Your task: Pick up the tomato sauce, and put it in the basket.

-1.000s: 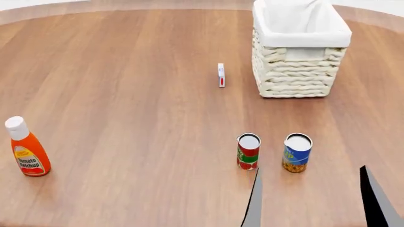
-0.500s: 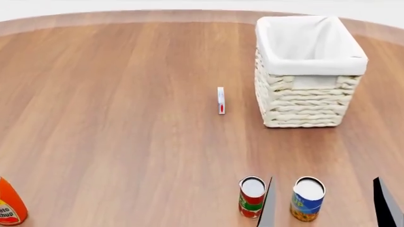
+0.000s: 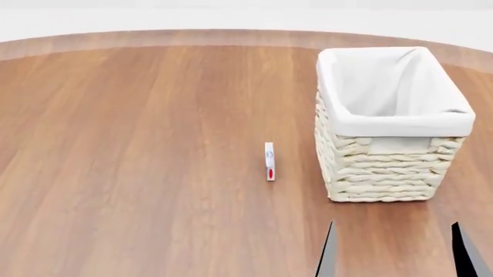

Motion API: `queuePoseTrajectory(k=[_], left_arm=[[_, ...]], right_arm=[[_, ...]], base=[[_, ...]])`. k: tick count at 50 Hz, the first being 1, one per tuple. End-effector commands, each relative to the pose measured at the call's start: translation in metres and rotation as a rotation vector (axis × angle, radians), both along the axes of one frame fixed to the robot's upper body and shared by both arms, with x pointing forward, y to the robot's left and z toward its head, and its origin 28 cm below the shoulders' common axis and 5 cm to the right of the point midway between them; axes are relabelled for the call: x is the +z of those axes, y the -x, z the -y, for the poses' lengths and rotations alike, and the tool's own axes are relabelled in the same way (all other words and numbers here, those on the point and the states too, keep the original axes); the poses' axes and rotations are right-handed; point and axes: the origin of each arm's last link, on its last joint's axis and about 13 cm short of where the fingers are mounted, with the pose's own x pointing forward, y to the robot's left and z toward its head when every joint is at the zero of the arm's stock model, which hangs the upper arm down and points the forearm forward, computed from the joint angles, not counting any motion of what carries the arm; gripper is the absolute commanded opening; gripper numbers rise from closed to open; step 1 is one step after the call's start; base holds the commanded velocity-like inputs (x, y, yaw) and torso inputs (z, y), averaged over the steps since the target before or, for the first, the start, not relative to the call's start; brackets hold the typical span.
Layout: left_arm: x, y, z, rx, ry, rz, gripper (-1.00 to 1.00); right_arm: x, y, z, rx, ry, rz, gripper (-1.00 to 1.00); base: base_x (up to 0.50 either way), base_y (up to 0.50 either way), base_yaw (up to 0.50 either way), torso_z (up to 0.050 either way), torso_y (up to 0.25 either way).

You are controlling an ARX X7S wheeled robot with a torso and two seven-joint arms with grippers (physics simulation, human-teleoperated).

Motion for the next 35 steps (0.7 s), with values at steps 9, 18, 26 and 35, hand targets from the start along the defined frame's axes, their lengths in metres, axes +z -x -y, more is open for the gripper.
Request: queuePoseTrajectory(k=[9, 18, 26, 35], left_arm=[[-0.0023, -0.001, -0.0002, 0.019, -0.012, 0.002, 1.0], [-0.0047, -0.0022, 0.0006, 0.011, -0.011, -0.006, 1.0], [-0.0032, -0.0018, -0.0001, 0.014, -0.01, -0.005, 1.0], [-0.0041, -0.0024, -0.0007, 0.009, 0.006, -0.008, 1.0]], right_arm=[[-0.0031, -0.0007, -0.0001, 0.002, -0.002, -0.009, 1.0], [-0.0044, -0.0006, 0.0004, 0.0, -0.003, -0.013, 1.0], [-0.0056, -0.0003, 0.0, 0.006, -0.004, -0.016, 1.0], [-0.0068, 0.0009, 0.0002, 0.028, 0.016, -0.001, 1.0]], base=[[0.41, 0.0, 0.0, 0.0, 0.001], [0.41, 0.0, 0.0, 0.0, 0.001], [0.35, 0.0, 0.0, 0.0, 0.001], [0.05, 0.0, 0.0, 0.0, 0.001]])
